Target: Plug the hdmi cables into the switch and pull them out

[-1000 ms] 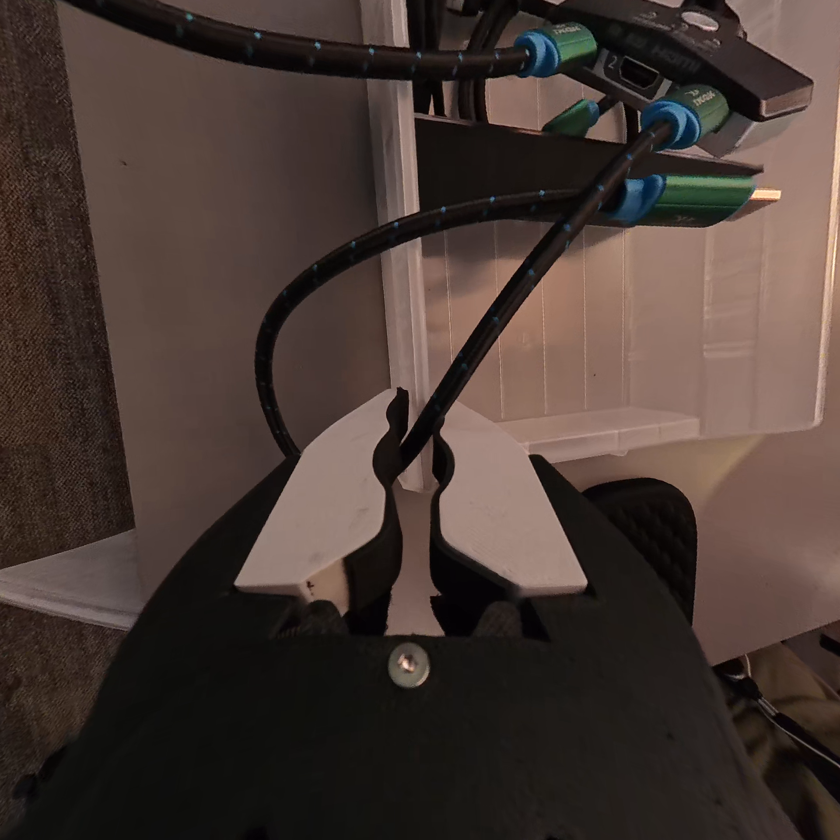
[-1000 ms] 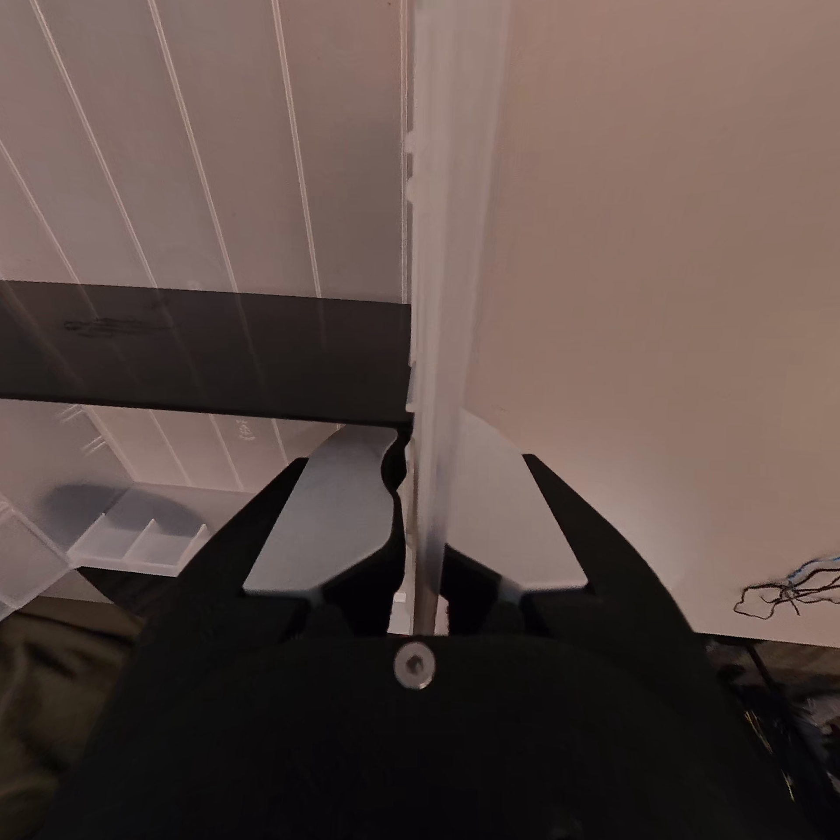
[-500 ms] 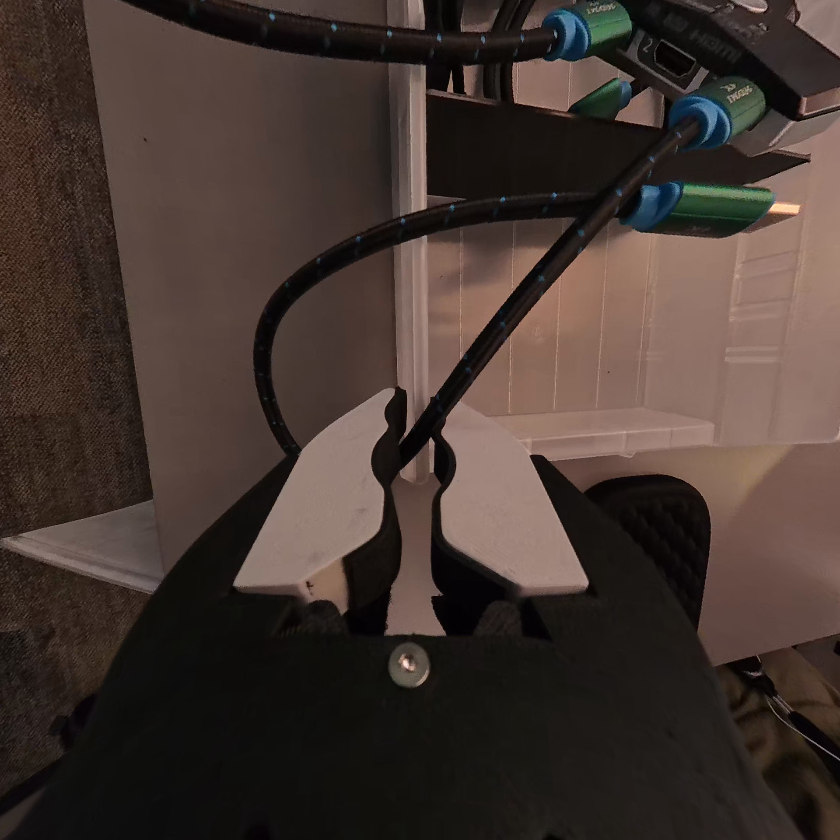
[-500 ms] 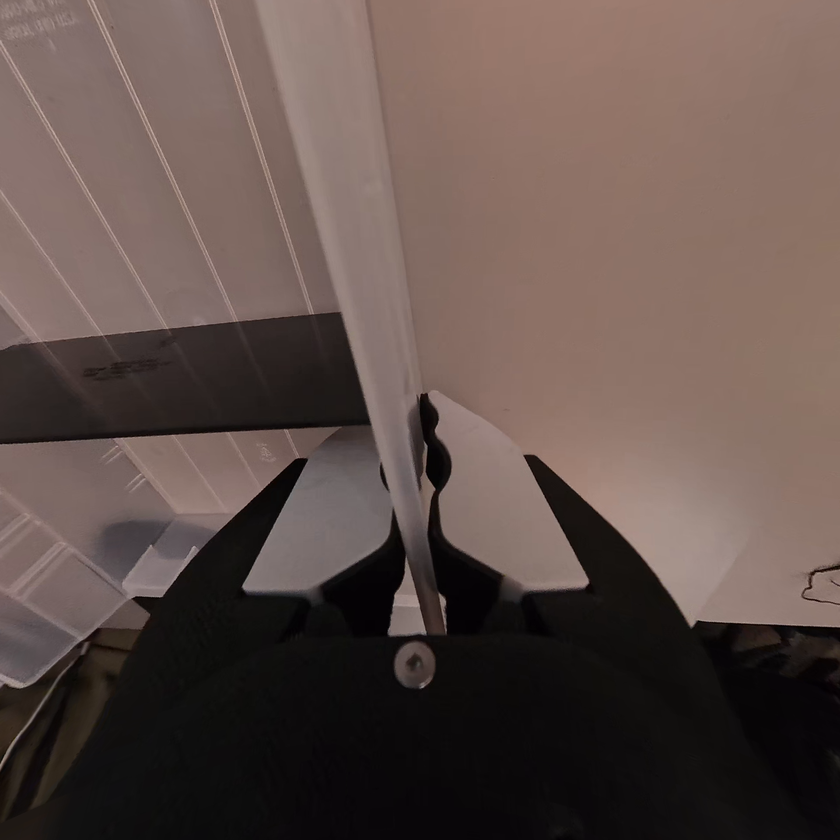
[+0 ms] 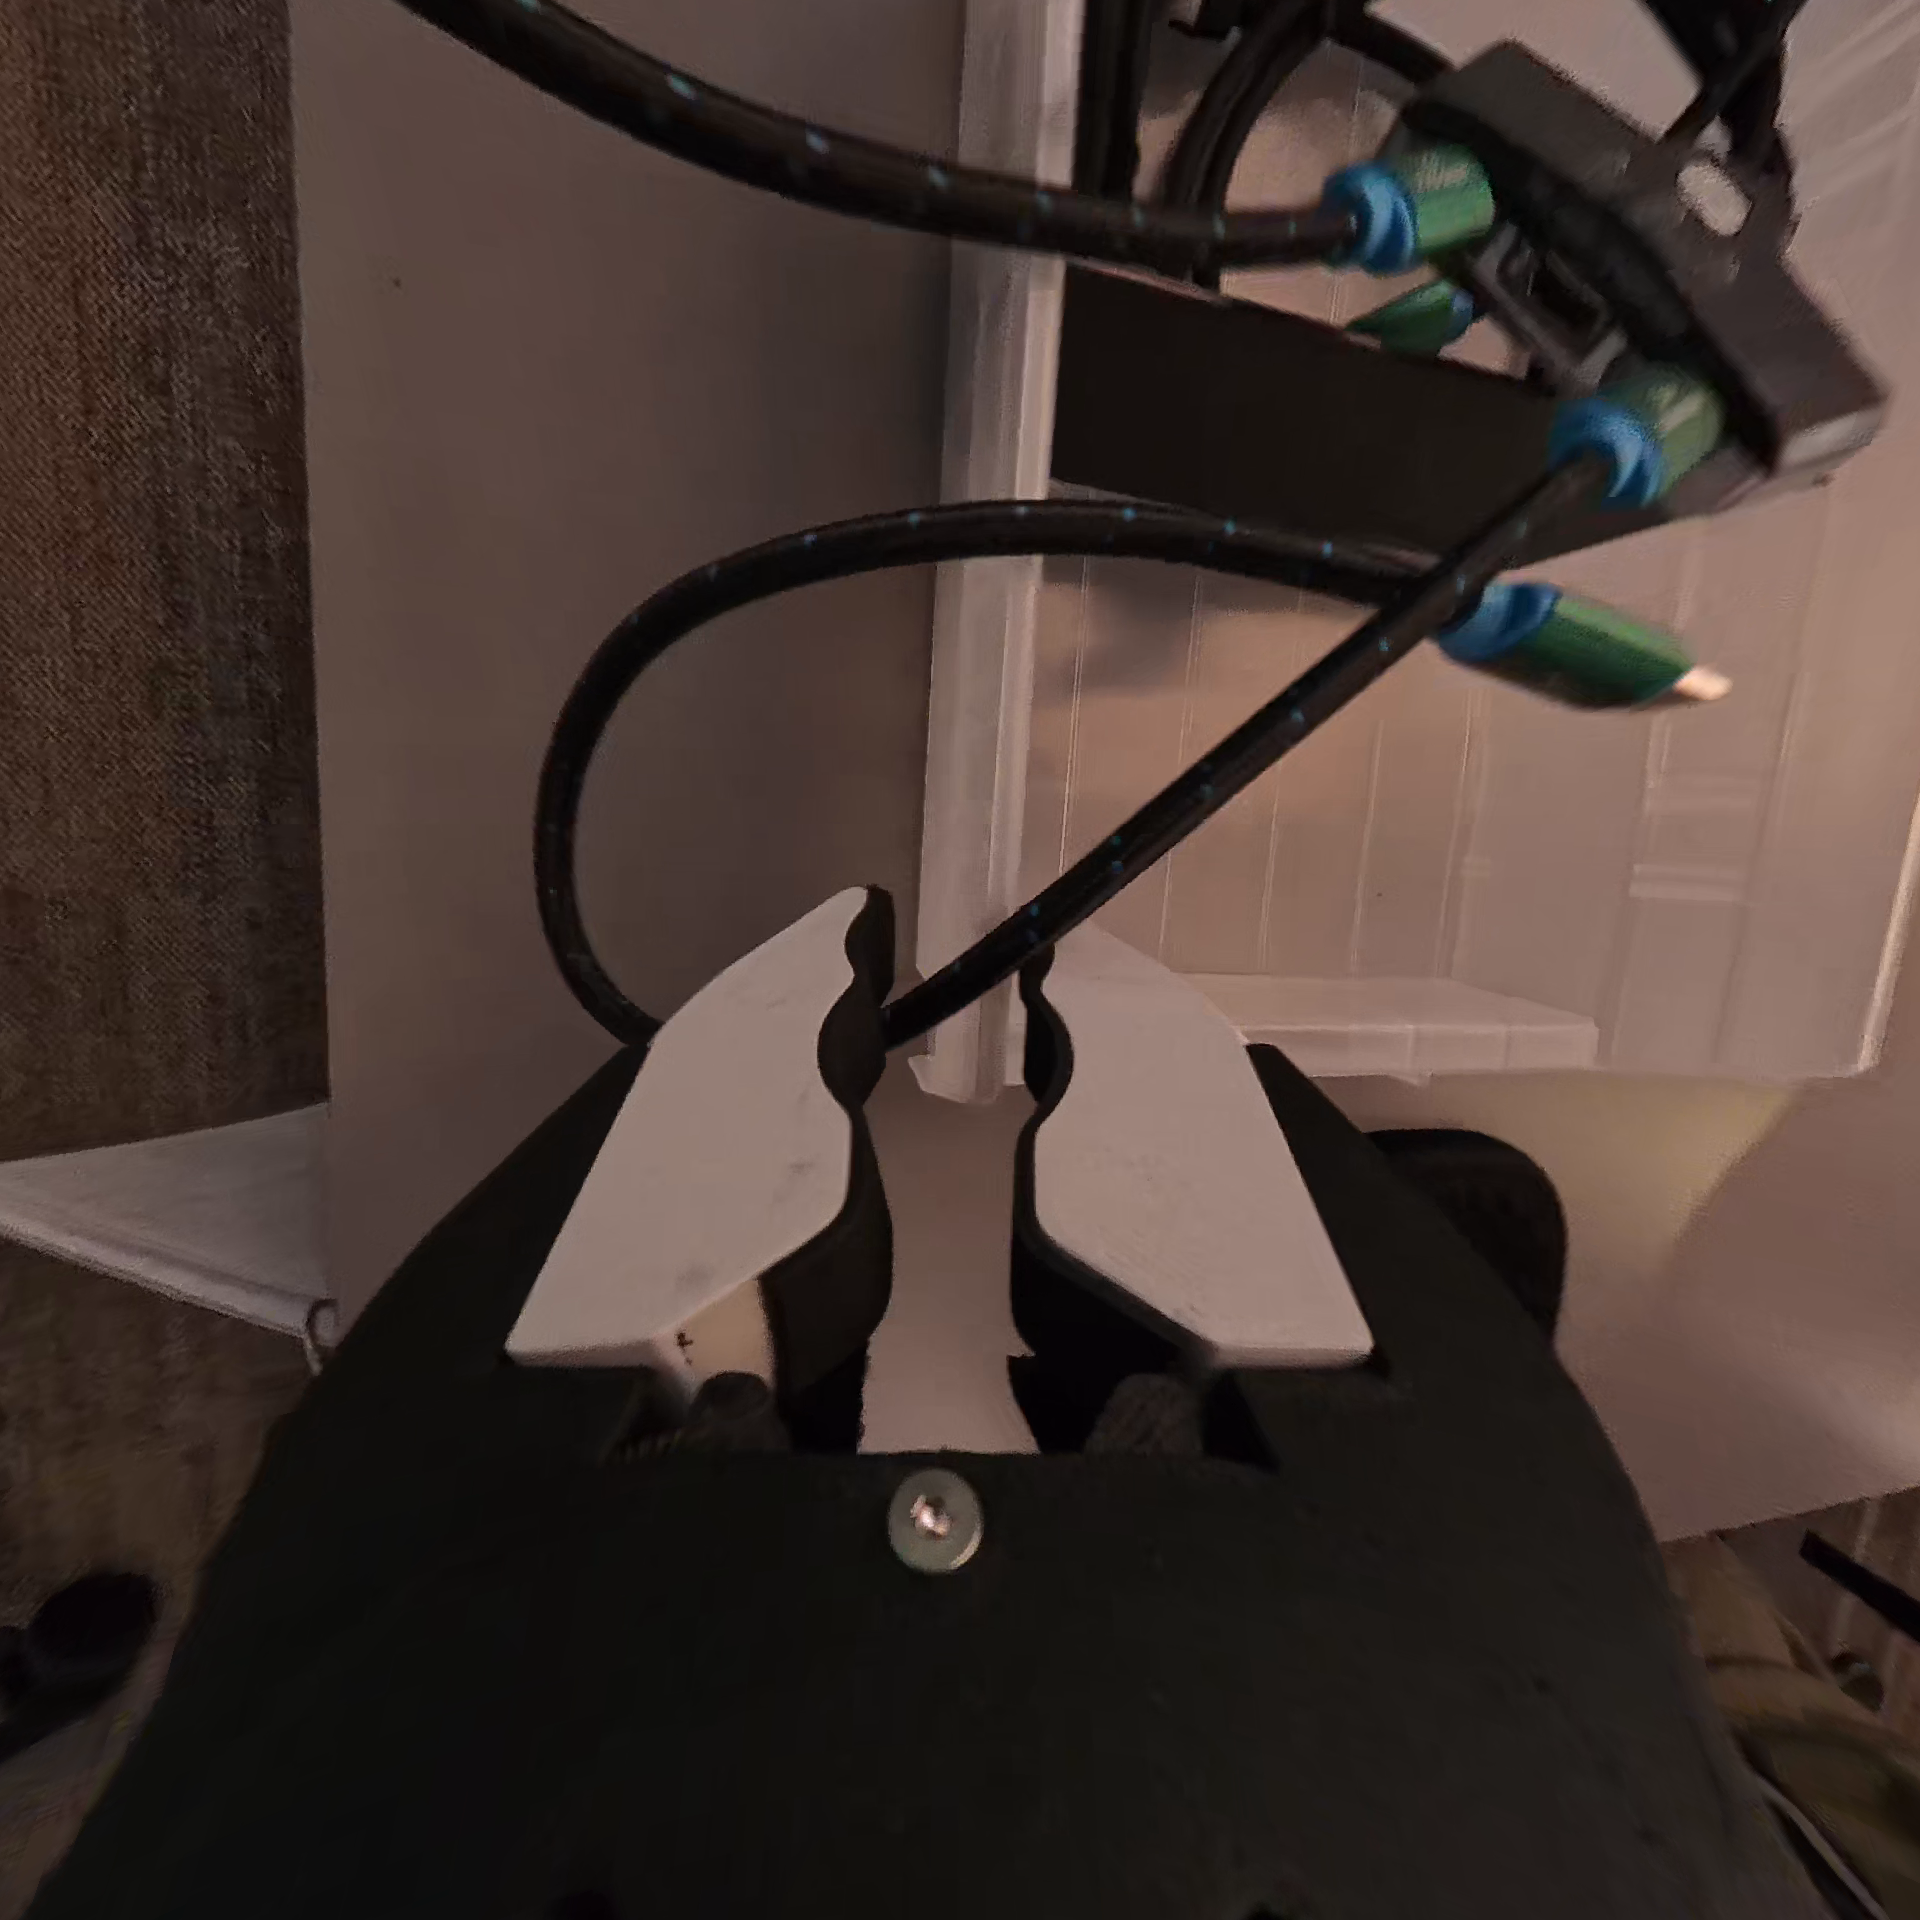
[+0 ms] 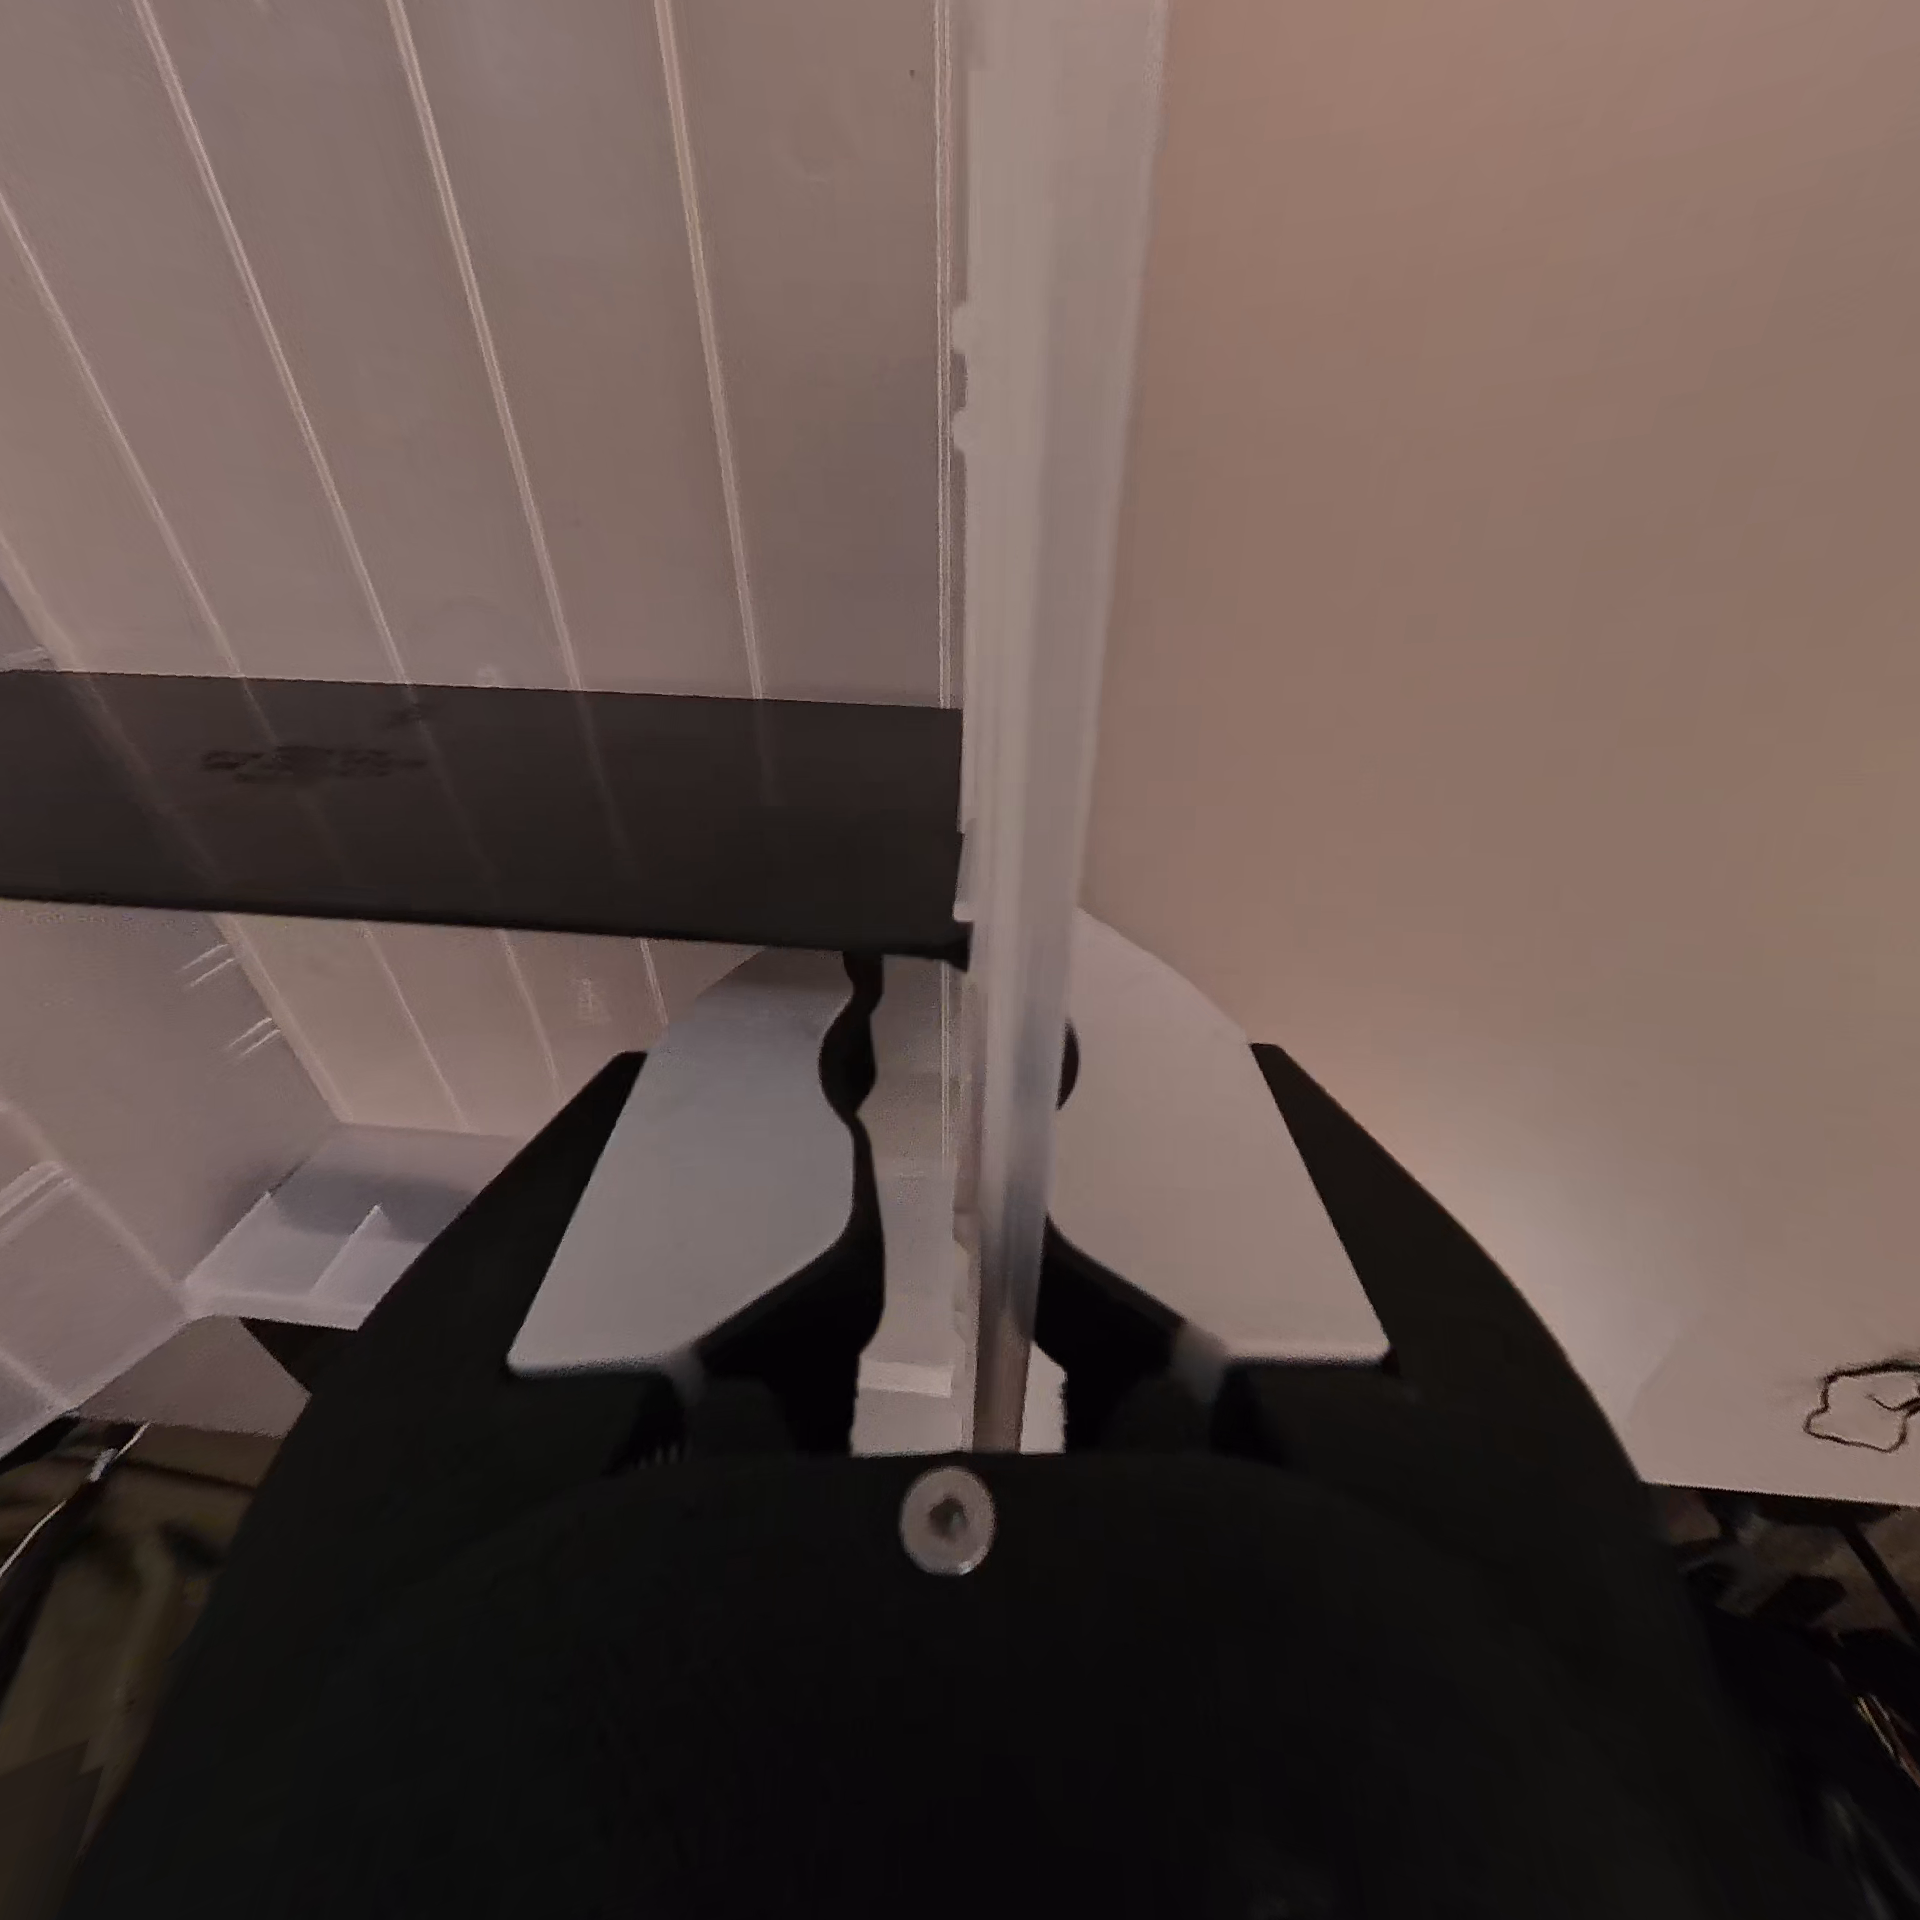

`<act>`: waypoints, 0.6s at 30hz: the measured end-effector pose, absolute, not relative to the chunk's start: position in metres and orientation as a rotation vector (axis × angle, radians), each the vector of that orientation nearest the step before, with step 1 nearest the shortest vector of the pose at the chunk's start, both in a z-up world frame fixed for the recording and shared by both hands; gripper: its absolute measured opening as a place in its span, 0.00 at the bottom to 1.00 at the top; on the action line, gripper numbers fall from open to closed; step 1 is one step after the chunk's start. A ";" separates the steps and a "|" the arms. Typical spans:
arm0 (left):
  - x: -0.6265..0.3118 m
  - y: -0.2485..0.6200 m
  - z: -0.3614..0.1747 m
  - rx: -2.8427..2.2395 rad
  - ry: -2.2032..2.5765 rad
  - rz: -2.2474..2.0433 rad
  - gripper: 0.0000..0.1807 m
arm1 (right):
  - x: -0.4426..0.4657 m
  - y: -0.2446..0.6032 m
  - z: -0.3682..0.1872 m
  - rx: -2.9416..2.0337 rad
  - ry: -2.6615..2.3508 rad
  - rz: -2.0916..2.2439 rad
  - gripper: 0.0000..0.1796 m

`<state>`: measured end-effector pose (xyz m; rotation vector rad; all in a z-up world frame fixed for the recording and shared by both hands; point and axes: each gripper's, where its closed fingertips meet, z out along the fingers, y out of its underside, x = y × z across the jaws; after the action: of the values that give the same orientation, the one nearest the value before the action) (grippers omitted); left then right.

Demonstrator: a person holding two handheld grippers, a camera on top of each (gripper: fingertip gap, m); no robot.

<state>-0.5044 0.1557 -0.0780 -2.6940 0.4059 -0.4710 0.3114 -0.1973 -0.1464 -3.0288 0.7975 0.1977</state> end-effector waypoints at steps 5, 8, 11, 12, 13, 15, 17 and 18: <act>-0.505 0.150 -0.057 -2.637 0.367 -0.502 0.19 | 0.318 -0.200 -0.139 -3.019 0.763 0.082 0.16; -0.506 0.144 -0.051 -2.635 0.370 -0.474 0.21 | 0.329 -0.200 -0.129 -2.993 0.760 -0.018 0.17; -0.512 0.137 -0.046 -2.638 0.347 -0.449 0.21 | 0.336 -0.198 -0.112 -2.956 0.732 -0.102 0.18; -0.515 0.135 -0.043 -2.636 0.336 -0.435 0.21 | 0.338 -0.198 -0.105 -2.937 0.727 -0.134 0.18; -0.518 0.132 -0.040 -2.631 0.324 -0.421 0.21 | 0.339 -0.196 -0.096 -2.910 0.718 -0.166 0.18; -0.521 0.129 -0.027 -2.588 0.311 -0.401 0.21 | 0.343 -0.191 -0.073 -2.826 0.686 -0.253 0.18; -0.514 0.132 -0.002 -2.466 0.357 -0.394 0.18 | 0.344 -0.181 -0.042 -2.694 0.647 -0.349 0.18; -0.506 0.136 0.014 -2.368 0.417 -0.385 0.17 | 0.341 -0.171 -0.021 -2.594 0.601 -0.385 0.17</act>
<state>-0.5056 0.1358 0.0144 -2.3680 0.4172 -0.3848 0.3415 -0.1715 -0.0215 -2.5939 0.6015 -0.3851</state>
